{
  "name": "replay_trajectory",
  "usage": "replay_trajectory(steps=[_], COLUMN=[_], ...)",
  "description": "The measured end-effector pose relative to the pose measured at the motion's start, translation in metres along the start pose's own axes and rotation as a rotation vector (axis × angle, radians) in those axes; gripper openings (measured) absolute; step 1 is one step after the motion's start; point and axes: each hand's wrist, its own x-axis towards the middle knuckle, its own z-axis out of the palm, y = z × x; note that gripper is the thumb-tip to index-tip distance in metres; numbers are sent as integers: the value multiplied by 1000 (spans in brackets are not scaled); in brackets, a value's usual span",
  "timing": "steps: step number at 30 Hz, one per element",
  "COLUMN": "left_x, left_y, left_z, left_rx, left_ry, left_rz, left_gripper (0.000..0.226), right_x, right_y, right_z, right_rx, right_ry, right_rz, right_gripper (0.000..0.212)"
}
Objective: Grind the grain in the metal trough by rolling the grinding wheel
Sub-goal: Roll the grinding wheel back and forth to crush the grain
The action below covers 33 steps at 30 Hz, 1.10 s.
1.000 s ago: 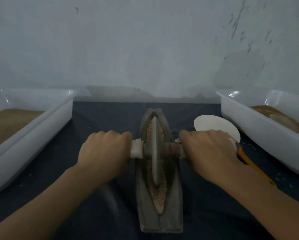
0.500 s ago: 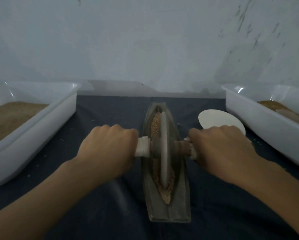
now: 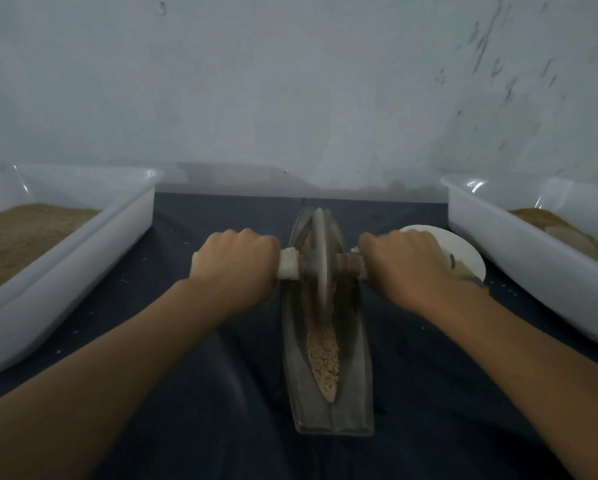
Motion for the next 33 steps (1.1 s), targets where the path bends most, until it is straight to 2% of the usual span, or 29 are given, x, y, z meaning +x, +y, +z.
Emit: replay_trajectory(steps=[4,6,9,13,16,19,23,26,31,33], left_x=[-40,-47,-38,-2,16,12,-22,-46,-22,-2], left_y=[3,4,6,4,0,-2,-1,-1,3,3], left_z=[-22,-34,-16,3,10,7,-8,-20,-6,3], left_rx=[116,160,128,44,13,14,15,71,93,77], left_ry=[94,105,69,63,38,33,29,88,90,101], left_rz=[156,155,83,-46,-65,-36,64,159,61,-18], left_gripper=[47,55,43,25,21,23,44,54,37,28], right_x=[-54,-63,-46,1,23,14,-30,-55,-28,-2], right_y=[-5,-4,-8,-4,-1,-1,-4,-6,-5,-5], right_z=[-14,-17,-10,7,13,8,-12,-20,-10,2], right_rx=[60,70,19,-4,-16,-14,32,51,22,7], right_ry=[84,74,3,50,34,17,-32,-73,-51,-45], right_rz=[-76,-73,0,44,67,33,-37,-52,34,73], right_gripper=[53,54,39,25,15,21,31,28,33,24])
